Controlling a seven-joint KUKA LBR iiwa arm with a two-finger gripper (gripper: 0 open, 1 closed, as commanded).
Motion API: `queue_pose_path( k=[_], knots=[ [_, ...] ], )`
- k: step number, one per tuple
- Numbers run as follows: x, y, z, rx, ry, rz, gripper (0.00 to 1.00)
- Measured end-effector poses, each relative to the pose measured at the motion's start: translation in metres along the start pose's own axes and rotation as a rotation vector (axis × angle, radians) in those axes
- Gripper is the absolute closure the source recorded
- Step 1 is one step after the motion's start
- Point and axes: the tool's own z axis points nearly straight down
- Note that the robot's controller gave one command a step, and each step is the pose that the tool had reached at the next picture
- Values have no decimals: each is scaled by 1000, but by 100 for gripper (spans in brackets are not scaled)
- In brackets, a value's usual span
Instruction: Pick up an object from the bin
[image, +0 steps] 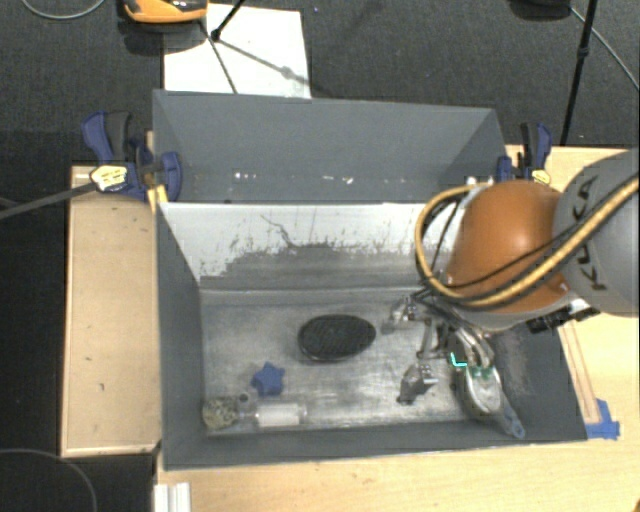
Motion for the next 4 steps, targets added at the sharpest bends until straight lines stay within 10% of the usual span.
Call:
queue_pose_path(
  k=[1, 2, 3, 4],
  knots=[
    [-43, 51, 97, -2, -12, -21, 0],
    [-65, 144, 81, -5, -10, 95, 0],
    [-73, 176, 99, -3, -11, 231, 0],
    [-74, 176, 97, -3, -13, 229, 100]
  ],
)
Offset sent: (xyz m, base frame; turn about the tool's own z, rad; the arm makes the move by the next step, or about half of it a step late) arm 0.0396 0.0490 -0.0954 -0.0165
